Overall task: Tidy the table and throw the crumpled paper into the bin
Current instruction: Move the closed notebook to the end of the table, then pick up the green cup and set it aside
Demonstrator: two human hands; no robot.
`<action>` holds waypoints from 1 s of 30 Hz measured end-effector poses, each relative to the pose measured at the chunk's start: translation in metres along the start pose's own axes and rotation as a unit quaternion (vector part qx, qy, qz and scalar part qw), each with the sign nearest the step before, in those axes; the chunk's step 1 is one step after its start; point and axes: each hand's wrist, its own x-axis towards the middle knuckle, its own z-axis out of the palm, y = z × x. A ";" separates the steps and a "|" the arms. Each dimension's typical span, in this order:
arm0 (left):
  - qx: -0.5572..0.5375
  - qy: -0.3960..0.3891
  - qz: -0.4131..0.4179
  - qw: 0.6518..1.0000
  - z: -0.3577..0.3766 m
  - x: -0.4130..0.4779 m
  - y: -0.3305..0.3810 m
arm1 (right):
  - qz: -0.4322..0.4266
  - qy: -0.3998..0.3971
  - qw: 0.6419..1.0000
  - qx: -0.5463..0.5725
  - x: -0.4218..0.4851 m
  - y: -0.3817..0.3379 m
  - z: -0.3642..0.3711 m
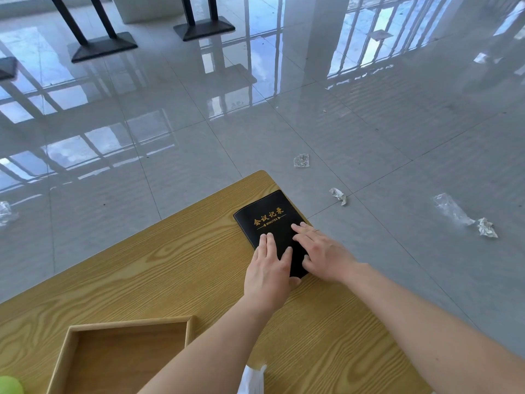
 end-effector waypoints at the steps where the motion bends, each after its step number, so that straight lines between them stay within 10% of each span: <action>1: 0.004 -0.003 0.000 1.000 -0.001 0.000 0.001 | 0.000 -0.003 1.000 -0.003 0.000 0.000 -0.001; 30: 0.031 0.081 -0.179 0.980 -0.063 -0.206 -0.101 | -0.116 0.037 0.992 0.029 -0.044 -0.199 0.011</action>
